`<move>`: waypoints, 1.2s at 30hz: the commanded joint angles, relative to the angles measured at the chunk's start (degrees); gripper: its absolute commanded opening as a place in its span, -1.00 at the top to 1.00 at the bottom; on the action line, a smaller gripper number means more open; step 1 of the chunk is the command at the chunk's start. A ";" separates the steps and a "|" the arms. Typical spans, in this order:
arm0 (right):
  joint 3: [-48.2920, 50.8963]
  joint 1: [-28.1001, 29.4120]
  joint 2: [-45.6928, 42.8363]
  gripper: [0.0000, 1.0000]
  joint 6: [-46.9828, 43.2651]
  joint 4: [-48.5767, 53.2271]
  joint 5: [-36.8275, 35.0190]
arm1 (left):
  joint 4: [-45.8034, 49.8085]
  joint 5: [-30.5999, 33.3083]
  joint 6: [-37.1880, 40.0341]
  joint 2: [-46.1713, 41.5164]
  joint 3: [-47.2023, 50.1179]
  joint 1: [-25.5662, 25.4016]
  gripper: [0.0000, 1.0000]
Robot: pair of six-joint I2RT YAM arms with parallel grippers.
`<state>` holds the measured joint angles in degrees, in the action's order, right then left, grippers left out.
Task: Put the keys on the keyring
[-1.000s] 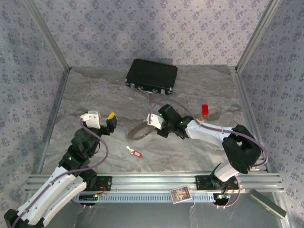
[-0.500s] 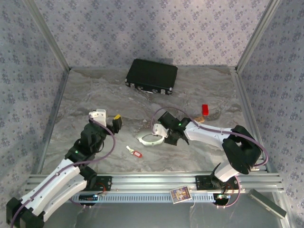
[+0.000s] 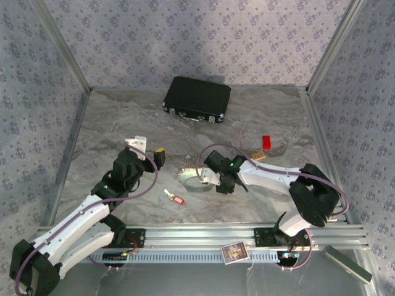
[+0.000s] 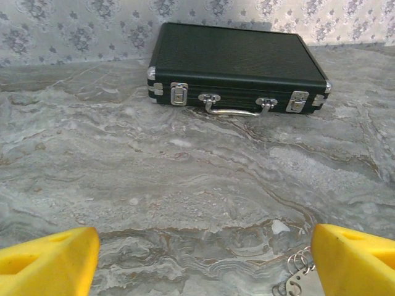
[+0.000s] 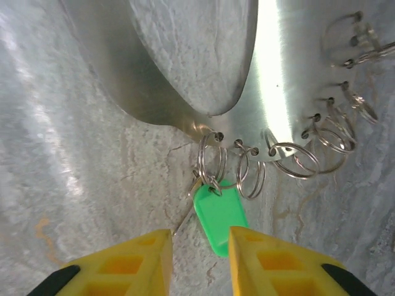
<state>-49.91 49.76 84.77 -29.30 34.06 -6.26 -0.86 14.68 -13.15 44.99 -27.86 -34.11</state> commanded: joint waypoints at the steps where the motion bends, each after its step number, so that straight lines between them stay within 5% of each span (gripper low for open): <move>1: 1.12 -2.20 -8.99 0.36 5.02 -5.40 4.85 | -1.42 -2.80 -0.68 0.53 -2.61 0.37 -0.76; 7: 6.53 -4.67 -17.79 0.36 30.26 -19.10 5.26 | -1.60 -8.36 -3.31 1.98 -2.73 0.37 -0.76; 11: 3.48 -5.46 -14.29 0.31 48.82 -10.82 1.14 | -1.08 -11.89 -3.03 4.00 -3.69 0.36 -0.76; 22: -10.08 -12.70 1.36 0.37 32.54 0.11 7.70 | -4.99 -13.87 0.22 8.87 -4.41 0.33 -0.76; 36: -24.15 -13.04 18.00 0.31 20.60 13.27 11.66 | -12.73 -13.57 1.50 9.44 1.16 0.30 -0.77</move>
<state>-70.91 36.77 100.95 -4.45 40.21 4.03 -9.30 2.11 -12.51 54.54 -27.73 -34.11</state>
